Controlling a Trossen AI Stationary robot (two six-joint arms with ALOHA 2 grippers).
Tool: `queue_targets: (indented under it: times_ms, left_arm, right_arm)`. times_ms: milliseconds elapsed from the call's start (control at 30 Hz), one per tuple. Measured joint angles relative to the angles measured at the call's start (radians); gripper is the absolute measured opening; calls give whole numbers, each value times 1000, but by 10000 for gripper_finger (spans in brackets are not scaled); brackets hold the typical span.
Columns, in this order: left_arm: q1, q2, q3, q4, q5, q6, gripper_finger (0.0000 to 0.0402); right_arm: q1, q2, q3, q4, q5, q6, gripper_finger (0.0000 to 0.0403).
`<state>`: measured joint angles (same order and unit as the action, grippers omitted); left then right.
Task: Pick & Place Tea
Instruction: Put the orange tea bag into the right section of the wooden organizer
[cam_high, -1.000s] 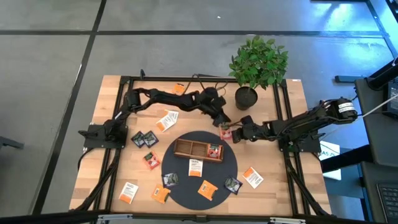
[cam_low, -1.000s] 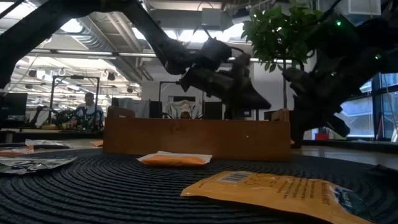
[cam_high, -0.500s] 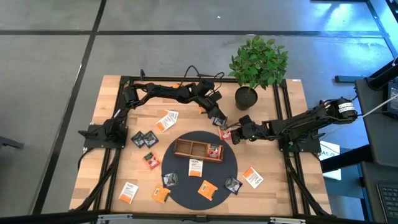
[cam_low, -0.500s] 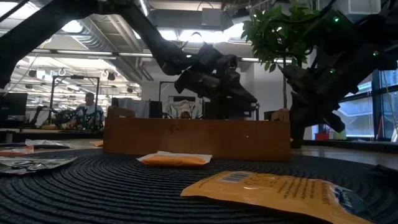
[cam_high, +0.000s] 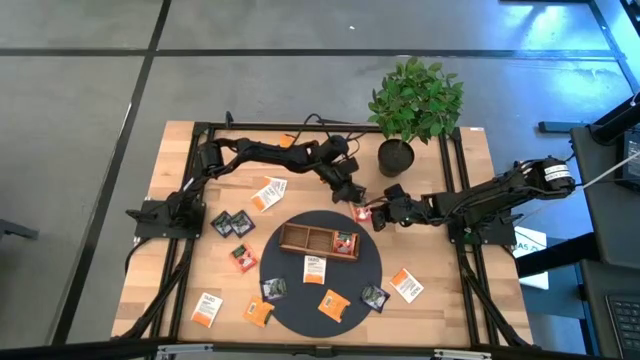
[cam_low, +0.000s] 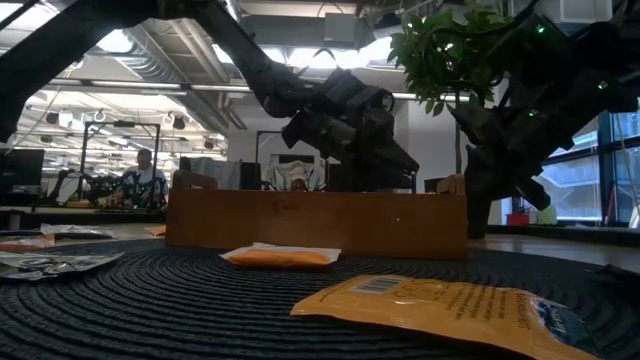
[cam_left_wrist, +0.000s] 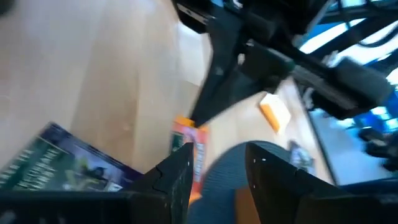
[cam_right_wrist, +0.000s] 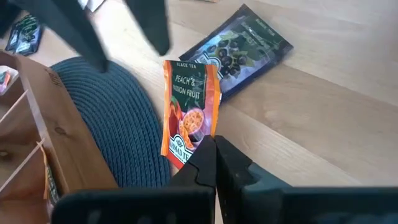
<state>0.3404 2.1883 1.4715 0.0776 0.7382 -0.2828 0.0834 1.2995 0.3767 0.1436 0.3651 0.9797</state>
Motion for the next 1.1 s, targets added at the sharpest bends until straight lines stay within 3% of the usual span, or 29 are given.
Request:
queue_targets:
  times_ms: [233, 1100]
  left_arm:
    - [-3, 0, 0, -3, -135, 35, 143]
    - [-49, 0, 1, -61, -135, 116, 141]
  right_arm:
    - [0, 0, 0, 25, -1, -32, 0]
    - [0, -1, 0, 33, 34, -76, 0]
